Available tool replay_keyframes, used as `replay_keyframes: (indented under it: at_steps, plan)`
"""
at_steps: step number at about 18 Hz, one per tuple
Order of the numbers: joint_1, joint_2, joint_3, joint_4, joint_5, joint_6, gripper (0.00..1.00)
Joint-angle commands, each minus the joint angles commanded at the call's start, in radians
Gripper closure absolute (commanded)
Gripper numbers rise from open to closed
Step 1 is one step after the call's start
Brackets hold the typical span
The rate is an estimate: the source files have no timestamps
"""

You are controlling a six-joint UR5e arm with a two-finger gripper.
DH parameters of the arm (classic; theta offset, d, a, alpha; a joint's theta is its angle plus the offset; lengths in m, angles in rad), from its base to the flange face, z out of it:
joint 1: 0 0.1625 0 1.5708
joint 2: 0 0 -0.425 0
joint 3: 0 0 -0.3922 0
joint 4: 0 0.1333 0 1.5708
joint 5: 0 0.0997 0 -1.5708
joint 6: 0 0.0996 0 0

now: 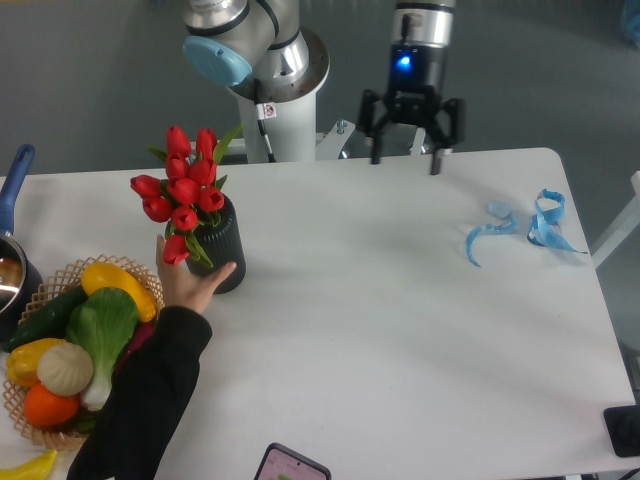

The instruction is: Insert the flowers into the vase

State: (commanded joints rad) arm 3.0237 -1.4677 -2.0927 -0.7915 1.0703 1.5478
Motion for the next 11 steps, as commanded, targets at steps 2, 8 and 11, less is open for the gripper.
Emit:
replay_keyframes:
  at_steps: [2,8,11]
  plan:
    - [-0.045,-0.06,0.054,-0.002,0.092,0.0,0.0]
    - [-0.193,-0.288,0.317,-0.129,0.397,-0.012,0.0]
    - [-0.233,-0.376,0.442,-0.204,0.488,-0.014,0.0]
